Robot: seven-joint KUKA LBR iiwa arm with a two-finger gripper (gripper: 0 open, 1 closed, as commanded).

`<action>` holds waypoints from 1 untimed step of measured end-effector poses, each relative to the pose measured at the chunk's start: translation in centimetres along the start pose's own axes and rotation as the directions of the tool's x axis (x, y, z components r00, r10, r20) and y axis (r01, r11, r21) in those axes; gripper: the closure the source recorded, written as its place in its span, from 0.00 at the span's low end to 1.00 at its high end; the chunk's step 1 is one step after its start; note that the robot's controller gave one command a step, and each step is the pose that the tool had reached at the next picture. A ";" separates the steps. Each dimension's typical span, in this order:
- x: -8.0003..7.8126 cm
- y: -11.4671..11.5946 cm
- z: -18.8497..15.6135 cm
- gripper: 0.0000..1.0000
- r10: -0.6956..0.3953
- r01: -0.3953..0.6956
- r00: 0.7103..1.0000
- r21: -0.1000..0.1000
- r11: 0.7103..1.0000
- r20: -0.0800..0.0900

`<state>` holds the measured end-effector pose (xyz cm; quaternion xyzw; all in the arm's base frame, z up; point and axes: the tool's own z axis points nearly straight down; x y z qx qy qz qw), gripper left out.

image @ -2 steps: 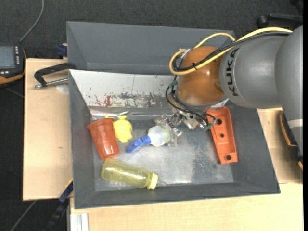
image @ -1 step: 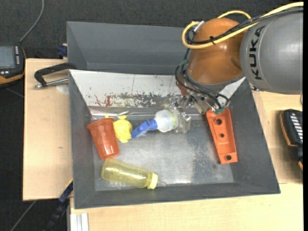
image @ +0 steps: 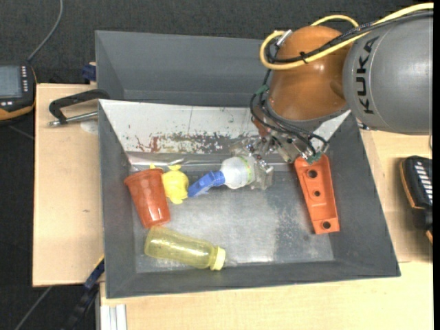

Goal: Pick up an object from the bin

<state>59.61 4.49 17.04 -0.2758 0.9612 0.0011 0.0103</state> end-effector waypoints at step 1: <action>1.4 0.0 -8.0 1.00 0.019 -0.019 1.000 0.002 1.000 0.007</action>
Offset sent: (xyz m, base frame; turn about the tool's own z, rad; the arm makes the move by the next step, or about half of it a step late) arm 0.0000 0.0000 0.0000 0.0000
